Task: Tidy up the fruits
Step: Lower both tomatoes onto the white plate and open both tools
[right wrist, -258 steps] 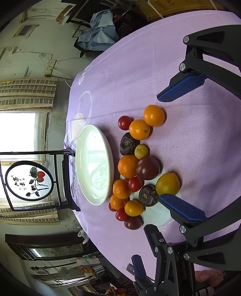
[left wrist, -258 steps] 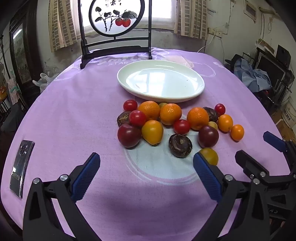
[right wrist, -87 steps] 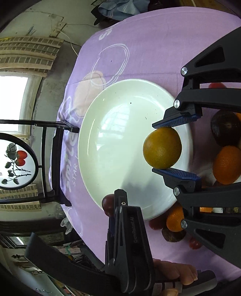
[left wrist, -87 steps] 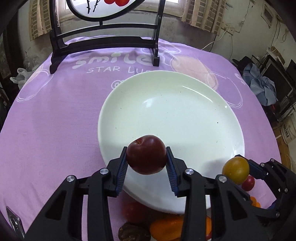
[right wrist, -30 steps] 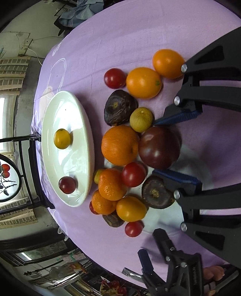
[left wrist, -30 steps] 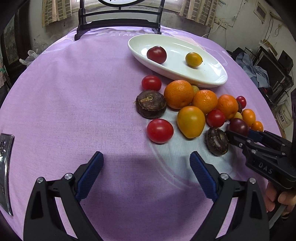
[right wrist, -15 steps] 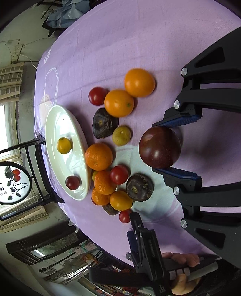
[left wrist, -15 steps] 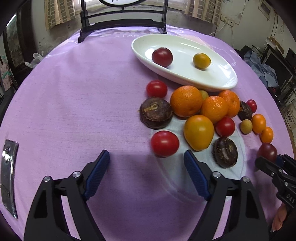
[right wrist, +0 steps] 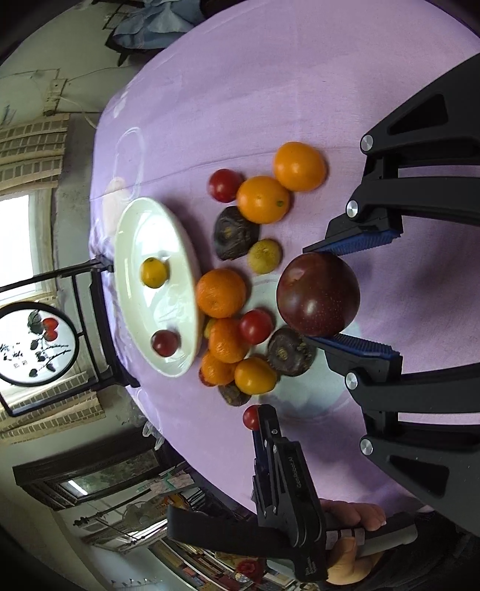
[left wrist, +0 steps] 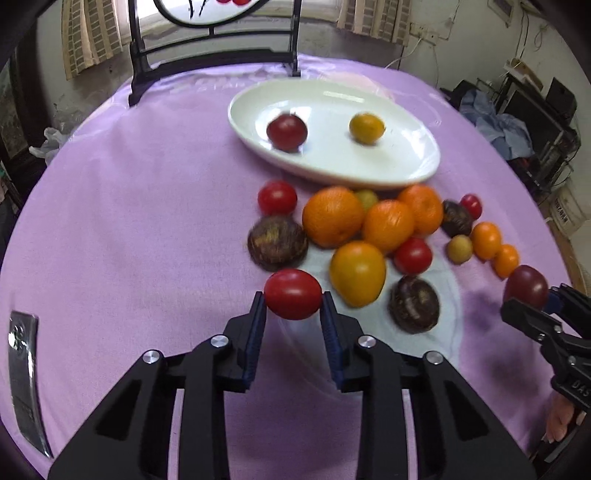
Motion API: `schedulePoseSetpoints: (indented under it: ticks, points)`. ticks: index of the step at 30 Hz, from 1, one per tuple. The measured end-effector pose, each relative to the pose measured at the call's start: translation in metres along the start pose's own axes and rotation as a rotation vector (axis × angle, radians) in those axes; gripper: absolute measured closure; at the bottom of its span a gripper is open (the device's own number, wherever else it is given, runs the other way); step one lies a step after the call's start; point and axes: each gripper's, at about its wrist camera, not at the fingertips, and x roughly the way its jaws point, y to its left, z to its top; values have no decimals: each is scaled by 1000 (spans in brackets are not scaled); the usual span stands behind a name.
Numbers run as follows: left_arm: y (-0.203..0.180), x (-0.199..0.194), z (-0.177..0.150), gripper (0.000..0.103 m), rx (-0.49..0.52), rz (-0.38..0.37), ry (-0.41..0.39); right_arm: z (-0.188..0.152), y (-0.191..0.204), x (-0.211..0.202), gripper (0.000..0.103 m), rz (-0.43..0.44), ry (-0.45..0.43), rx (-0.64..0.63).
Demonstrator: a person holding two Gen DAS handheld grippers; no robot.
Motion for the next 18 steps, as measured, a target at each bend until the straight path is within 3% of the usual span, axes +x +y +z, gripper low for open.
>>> schedulePoseSetpoints:
  ticks: [5,10,18]
  points:
    - [3,-23,31,74,18,-19,-76,35,9,-3,62,-23,-54,-54]
    - [-2,-17,76,74,22,-21,-109,72,16,15,62,-58,-81,-106]
    - [-7,42,119,74,-26,-48,-13,108,10,66,62,-117,-23,-117]
